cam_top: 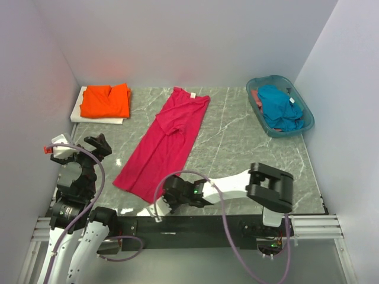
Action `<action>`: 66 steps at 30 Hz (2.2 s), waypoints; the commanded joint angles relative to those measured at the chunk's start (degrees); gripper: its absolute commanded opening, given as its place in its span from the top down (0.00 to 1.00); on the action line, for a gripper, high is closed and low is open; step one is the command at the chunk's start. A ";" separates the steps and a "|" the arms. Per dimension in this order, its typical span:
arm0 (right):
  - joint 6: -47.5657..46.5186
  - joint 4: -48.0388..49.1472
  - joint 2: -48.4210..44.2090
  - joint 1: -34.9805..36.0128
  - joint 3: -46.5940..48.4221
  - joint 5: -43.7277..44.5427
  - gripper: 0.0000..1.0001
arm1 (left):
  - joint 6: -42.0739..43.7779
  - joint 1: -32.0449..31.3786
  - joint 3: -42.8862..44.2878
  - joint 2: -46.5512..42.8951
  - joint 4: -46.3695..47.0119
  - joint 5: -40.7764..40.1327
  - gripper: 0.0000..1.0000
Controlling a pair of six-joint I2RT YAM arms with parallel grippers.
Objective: Fold and stack the t-shirts
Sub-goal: Fold the tshirt
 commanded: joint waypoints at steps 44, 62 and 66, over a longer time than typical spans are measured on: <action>37.58 -32.64 -36.23 -60.41 5.67 -47.43 0.29 | -5.14 4.80 82.08 120.99 -3.76 51.03 0.41; 37.67 -32.03 -36.49 -61.99 3.74 -46.55 0.29 | -13.58 5.50 92.03 134.18 -1.05 58.85 0.63; 37.49 -32.20 -36.41 -62.52 3.65 -47.08 0.29 | -15.51 6.03 90.35 133.40 2.55 58.33 0.81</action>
